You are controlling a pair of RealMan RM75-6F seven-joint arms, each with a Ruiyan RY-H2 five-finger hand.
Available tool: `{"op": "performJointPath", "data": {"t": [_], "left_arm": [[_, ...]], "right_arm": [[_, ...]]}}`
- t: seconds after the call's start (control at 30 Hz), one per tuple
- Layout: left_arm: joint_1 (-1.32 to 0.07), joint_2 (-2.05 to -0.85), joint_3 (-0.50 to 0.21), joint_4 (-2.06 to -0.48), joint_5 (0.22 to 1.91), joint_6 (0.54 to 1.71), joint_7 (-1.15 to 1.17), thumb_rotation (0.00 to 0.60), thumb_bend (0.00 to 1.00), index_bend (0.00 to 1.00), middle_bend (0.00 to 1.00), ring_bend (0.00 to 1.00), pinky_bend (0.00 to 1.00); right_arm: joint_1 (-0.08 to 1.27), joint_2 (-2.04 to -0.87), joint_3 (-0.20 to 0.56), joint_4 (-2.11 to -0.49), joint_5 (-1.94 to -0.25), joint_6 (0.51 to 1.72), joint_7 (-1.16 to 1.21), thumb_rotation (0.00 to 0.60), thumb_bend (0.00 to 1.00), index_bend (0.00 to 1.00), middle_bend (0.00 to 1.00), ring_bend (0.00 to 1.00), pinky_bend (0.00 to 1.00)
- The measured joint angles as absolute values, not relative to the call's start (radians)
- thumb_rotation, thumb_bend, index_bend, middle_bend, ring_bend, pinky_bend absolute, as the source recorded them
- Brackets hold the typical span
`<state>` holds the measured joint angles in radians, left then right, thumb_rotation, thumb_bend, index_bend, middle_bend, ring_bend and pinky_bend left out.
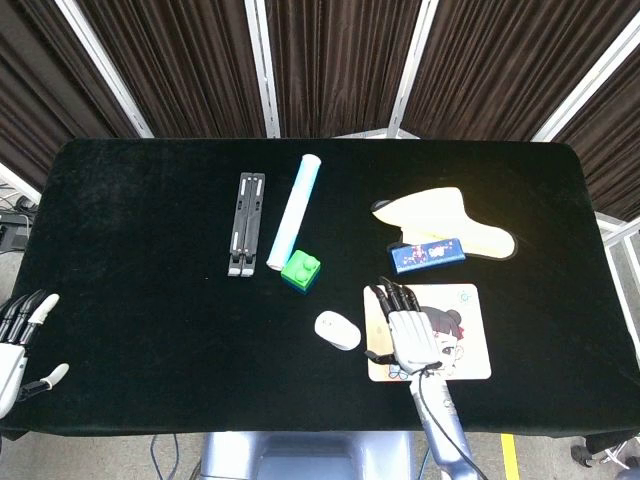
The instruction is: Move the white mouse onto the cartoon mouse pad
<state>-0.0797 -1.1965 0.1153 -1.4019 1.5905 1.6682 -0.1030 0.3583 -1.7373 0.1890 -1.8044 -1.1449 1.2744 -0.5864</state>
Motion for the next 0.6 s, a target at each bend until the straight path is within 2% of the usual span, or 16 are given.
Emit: {"op": "performJointPath", "data": {"t": [0.17, 0.6], "left_arm": [[-0.075, -1.199, 0.107, -1.389, 1.598, 1.656, -0.112, 0.600, 0.19, 0.00, 0.00, 0.00, 0.00], [-0.057, -1.195, 0.090, -1.367, 1.608, 1.645, -0.136, 0.600, 0.19, 0.00, 0.00, 0.00, 0.00]], "right_arm": [[0.372, -1.801, 0.193, -1.757, -1.119, 1.283, -0.591, 0.600, 0.07, 0.15, 0.00, 0.00, 0.00], [0.420, -1.929, 0.222, -1.658, -1.040, 1.283, -0.608, 0.600, 0.07, 0.15, 0.00, 0.00, 0.00]]}}
